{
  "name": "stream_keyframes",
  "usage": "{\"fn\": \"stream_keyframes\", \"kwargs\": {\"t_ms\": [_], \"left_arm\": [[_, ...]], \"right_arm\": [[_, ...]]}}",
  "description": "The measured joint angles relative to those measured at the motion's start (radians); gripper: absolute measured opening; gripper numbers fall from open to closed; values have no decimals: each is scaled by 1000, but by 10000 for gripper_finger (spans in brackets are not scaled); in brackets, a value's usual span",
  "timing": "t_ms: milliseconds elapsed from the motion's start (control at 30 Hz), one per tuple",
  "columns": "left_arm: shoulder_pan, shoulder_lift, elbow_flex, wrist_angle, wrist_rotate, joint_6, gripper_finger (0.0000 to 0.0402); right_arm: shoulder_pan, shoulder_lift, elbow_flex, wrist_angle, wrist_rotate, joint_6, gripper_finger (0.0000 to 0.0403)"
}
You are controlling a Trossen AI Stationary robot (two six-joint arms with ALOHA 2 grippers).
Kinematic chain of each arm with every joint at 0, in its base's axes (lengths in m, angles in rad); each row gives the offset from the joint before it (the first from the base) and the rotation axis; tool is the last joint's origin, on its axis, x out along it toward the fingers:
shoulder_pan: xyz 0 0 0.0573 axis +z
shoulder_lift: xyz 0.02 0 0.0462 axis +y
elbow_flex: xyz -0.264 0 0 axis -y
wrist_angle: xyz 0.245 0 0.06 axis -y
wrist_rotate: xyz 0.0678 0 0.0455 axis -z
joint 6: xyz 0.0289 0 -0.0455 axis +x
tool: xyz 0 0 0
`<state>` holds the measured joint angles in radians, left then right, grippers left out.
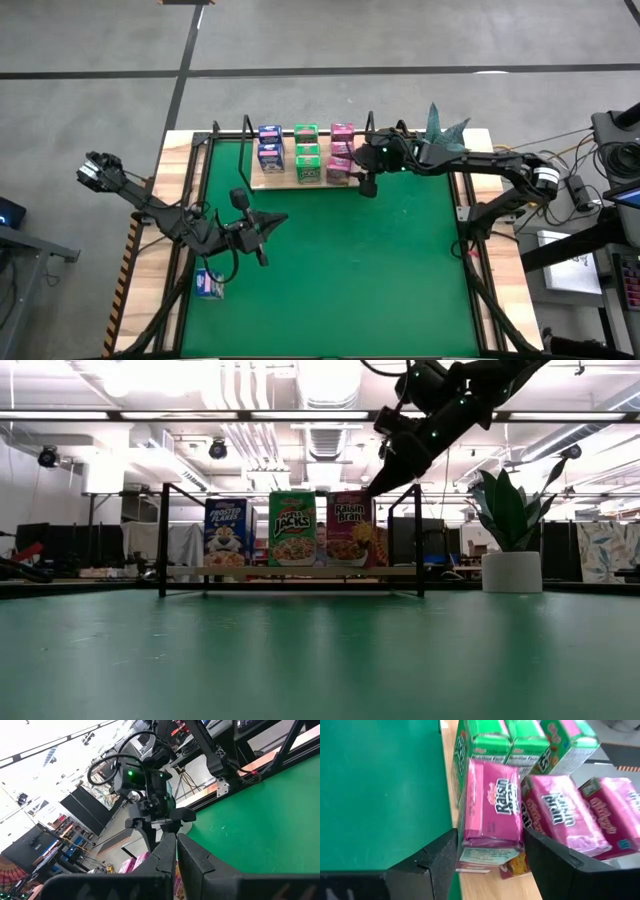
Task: Stack cereal on shelf
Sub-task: Put the pink cereal box aligned with the other pink cereal boxes on the shelf
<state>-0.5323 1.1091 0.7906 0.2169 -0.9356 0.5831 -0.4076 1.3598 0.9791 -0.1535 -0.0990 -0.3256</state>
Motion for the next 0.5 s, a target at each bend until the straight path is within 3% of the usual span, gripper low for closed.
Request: {"fn": "stream_keyframes", "kwargs": {"t_ms": [267, 500], "left_arm": [[0, 0, 0, 0, 0, 4, 0], [0, 0, 0, 5, 1, 17, 0]], "right_arm": [[9, -60, 17, 1, 9, 35, 206], [45, -17, 101, 2, 7, 41, 134]]}}
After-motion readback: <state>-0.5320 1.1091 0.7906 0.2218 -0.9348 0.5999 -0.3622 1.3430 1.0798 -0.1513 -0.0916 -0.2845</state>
